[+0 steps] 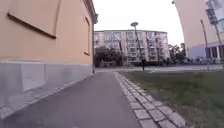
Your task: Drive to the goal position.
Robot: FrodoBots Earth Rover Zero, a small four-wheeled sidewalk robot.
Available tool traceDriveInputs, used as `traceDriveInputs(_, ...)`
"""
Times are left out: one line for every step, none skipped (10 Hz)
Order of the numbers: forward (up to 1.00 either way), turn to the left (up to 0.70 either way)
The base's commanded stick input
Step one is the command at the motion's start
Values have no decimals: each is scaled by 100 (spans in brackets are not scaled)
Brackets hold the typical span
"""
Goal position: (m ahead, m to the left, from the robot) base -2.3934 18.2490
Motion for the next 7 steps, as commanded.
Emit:
traceDriveInputs(45,0)
traceDriveInputs(45,0)
traceDriveInputs(45,0)
traceDriveInputs(45,0)
traceDriveInputs(45,0)
traceDriveInputs(45,0)
traceDriveInputs(45,0)
